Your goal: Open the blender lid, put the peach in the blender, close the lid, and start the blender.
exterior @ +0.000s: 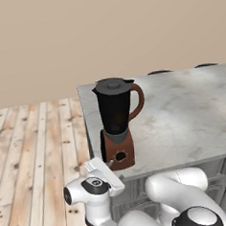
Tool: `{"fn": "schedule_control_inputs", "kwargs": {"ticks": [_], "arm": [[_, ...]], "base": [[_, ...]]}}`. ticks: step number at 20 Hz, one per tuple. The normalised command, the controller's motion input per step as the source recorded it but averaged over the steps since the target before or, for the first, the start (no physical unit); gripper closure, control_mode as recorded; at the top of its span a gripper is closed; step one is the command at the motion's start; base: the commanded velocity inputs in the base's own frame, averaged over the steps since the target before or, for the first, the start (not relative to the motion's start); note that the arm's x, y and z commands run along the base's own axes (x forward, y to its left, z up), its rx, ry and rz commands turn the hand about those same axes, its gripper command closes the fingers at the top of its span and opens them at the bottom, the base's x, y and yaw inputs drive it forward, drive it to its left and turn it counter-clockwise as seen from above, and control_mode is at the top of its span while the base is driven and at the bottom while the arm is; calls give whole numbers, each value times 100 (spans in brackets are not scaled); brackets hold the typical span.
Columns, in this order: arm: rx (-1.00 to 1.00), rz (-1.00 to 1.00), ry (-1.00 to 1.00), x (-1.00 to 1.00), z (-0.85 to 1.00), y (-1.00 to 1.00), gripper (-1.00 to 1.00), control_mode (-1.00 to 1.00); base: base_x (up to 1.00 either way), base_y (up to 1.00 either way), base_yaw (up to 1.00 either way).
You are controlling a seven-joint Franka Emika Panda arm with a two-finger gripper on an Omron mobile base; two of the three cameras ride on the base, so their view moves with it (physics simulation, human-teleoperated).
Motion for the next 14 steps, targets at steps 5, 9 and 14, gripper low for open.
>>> {"fn": "schedule_control_inputs", "kwargs": {"ticks": [5,9,14], "arm": [[0,1,-8,13,-18,-2,-100,-100],[0,1,-12,8,-3,-8,-100,-100],[0,3,-18,1,0,-30,-100,-100]], "base": [[0,0,0],[0,0,0],[0,0,0]]}}
